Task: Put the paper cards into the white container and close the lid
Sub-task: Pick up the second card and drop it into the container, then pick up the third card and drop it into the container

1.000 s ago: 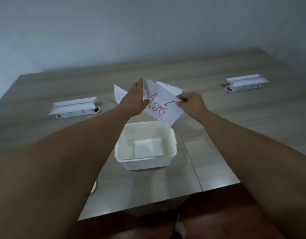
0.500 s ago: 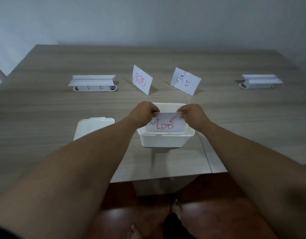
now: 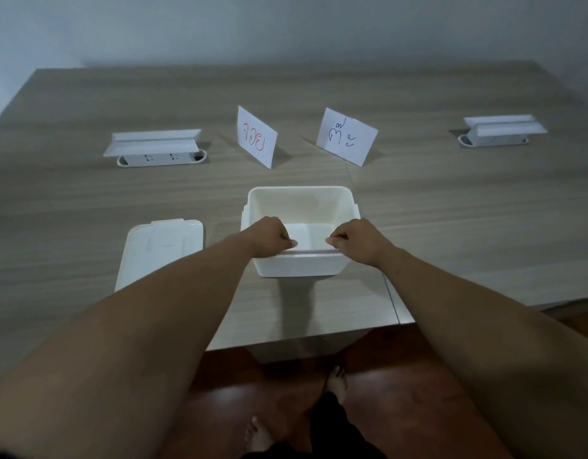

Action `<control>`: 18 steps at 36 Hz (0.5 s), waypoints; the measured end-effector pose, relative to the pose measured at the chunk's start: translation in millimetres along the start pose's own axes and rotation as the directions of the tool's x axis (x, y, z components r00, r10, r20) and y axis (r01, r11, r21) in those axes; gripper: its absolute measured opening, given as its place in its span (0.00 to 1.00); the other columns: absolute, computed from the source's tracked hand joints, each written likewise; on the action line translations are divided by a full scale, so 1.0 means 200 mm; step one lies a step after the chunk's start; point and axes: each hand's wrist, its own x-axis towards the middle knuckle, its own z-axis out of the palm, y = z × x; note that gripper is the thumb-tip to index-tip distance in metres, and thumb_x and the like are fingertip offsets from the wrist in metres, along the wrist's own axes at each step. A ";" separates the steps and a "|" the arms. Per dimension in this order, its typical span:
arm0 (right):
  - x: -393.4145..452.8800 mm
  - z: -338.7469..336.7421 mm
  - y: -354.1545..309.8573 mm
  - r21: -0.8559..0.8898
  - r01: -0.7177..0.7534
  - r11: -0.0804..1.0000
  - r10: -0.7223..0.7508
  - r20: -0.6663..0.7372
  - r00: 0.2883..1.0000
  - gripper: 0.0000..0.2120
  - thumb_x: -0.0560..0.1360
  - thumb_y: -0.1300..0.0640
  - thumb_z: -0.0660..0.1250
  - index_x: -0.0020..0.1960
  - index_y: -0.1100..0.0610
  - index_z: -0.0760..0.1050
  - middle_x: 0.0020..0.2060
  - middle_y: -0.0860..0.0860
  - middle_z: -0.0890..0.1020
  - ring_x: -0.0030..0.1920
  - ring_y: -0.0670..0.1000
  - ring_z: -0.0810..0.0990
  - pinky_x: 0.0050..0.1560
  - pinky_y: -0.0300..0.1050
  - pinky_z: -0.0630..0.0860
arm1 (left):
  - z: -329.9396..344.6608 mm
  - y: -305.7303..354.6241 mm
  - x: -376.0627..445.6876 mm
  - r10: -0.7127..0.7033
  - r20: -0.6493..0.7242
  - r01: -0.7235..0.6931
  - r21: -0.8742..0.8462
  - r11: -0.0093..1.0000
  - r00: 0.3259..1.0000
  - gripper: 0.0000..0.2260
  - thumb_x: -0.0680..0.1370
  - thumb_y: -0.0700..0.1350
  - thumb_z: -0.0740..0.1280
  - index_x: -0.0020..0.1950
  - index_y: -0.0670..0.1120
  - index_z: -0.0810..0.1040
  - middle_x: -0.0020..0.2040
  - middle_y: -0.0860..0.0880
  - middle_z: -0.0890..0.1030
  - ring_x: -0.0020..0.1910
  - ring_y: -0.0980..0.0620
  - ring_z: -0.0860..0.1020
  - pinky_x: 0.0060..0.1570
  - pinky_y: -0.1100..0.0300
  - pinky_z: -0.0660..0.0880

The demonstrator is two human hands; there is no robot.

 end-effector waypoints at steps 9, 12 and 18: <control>0.29 -0.27 0.03 0.114 0.011 0.993 0.007 -0.163 0.987 0.19 0.75 0.47 0.64 0.36 0.62 0.79 0.35 0.55 0.83 0.39 0.55 0.81 0.44 0.46 0.77 | -0.27 0.16 0.22 -0.063 -0.113 0.067 0.034 0.997 0.992 0.26 0.79 0.58 0.59 0.44 0.36 0.82 0.43 0.39 0.84 0.46 0.41 0.81 0.48 0.53 0.76; 0.42 -0.35 0.07 0.110 0.040 0.993 -0.020 -0.179 0.984 0.15 0.74 0.51 0.63 0.35 0.60 0.78 0.36 0.50 0.84 0.42 0.52 0.81 0.47 0.45 0.78 | -0.38 0.19 0.31 -0.069 -0.167 0.082 0.073 0.994 0.984 0.25 0.78 0.57 0.59 0.39 0.36 0.79 0.41 0.36 0.82 0.39 0.41 0.78 0.43 0.54 0.73; 0.65 -0.47 0.10 0.076 0.102 0.992 -0.086 -0.184 0.979 0.12 0.75 0.54 0.61 0.44 0.58 0.82 0.44 0.51 0.85 0.46 0.51 0.81 0.48 0.43 0.77 | -0.57 0.22 0.42 -0.094 -0.254 0.132 0.136 0.982 0.963 0.25 0.79 0.56 0.58 0.43 0.35 0.81 0.47 0.39 0.83 0.47 0.40 0.79 0.48 0.53 0.74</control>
